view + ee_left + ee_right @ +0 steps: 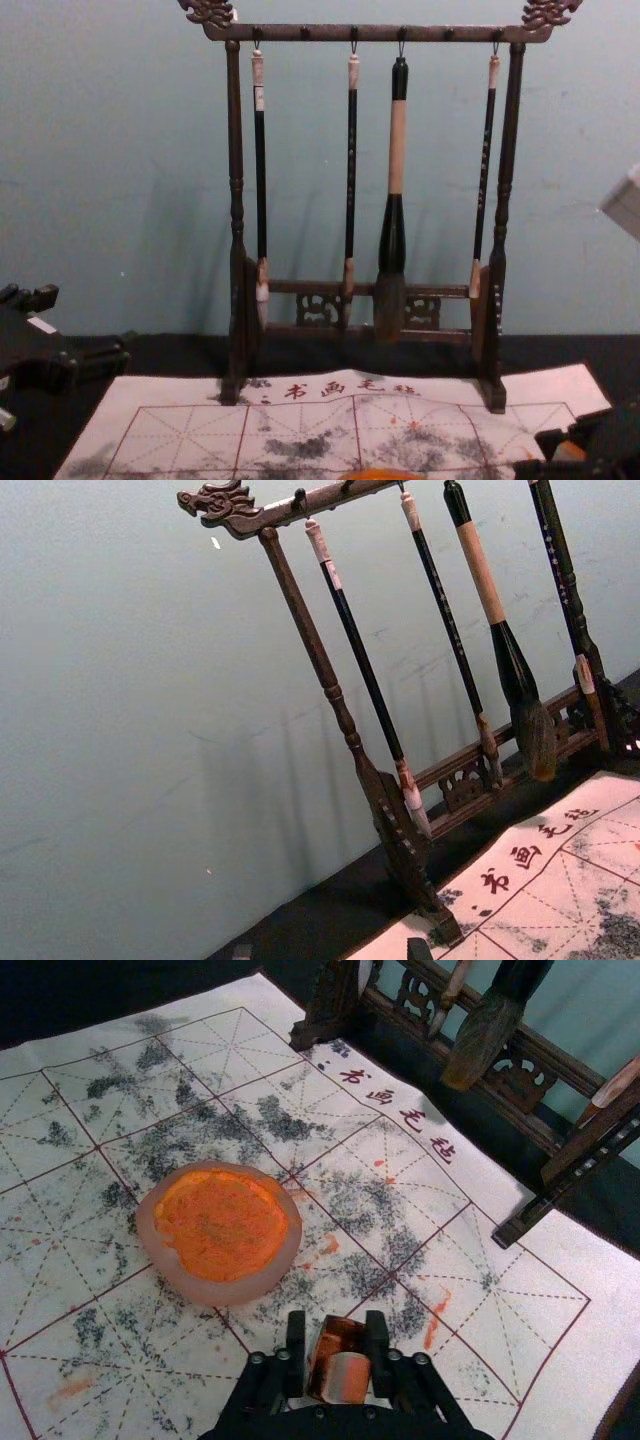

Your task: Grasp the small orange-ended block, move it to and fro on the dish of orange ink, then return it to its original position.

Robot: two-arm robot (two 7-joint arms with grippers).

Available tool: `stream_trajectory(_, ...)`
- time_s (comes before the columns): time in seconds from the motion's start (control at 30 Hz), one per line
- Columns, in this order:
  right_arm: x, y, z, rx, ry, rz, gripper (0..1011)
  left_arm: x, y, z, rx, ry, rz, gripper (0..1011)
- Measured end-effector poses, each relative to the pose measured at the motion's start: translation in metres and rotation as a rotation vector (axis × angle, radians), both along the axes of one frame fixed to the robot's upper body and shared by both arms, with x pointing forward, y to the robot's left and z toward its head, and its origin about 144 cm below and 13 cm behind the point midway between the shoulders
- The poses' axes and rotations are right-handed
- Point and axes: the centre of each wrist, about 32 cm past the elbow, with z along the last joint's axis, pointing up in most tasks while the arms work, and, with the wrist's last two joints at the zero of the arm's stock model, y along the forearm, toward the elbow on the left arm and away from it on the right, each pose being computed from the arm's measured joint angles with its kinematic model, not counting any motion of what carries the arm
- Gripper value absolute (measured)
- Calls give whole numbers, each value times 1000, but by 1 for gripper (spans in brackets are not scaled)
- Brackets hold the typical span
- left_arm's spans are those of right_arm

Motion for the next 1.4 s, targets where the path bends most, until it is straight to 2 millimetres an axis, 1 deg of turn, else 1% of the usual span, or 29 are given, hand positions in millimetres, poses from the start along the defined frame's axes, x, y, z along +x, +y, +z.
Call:
stream_trajectory(0.07, 0, 0, 0, 0, 0, 0, 338, 0, 0, 0, 0, 0, 0, 1001)
stream_trajectory(0.1, 0, 0, 0, 0, 0, 0, 394, 0, 0, 0, 0, 0, 0, 1001)
stream_trajectory(0.23, 0, 0, 0, 0, 0, 0, 478, 0, 0, 0, 0, 0, 0, 1001)
stream_trajectory(0.27, 0, 0, 0, 1, 0, 0, 537, 0, 0, 0, 0, 0, 0, 1001)
stream_trajectory(0.4, 0, 0, 0, 1, 0, 0, 681, 0, 0, 0, 0, 0, 0, 1001)
stream_trajectory(0.57, 0, 0, 0, 1, 0, 0, 812, 0, 0, 0, 0, 0, 0, 1001)
stream_trajectory(0.6, 0, 0, 0, 1, 0, 0, 866, 0, 0, 0, 0, 0, 0, 1001)
stream_trajectory(0.67, 0, 0, 0, 1, 0, 0, 894, 0, 0, 0, 0, 0, 0, 1001)
stream_trajectory(0.7, 0, 0, 0, 1, 0, 0, 917, 0, 0, 0, 0, 0, 0, 1001)
stream_trajectory(0.73, 0, 0, 0, 1, 0, 0, 963, 0, 0, 0, 0, 0, 0, 1001)
stream_trajectory(0.8, 0, 0, 0, 1, 0, 0, 1003, 0, 0, 0, 0, 0, 0, 1001)
stream_trajectory(0.93, -1, 1, 1, 10, -17, 3, 1000, 0, 0, 0, 0, 0, 0, 1002)
stream_trajectory(1.1, -8, 3, 7, 65, -119, -26, 1000, 0, 0, 0, 0, 0, 0, 1002)
stream_trajectory(1.27, -19, 1, 11, 113, -224, -107, 1000, 0, 0, 0, 0, 0, 0, 1001)
stream_trajectory(1.4, -33, 0, 7, 93, -307, -253, 1000, 0, 0, 0, 0, 0, 0, 1001)
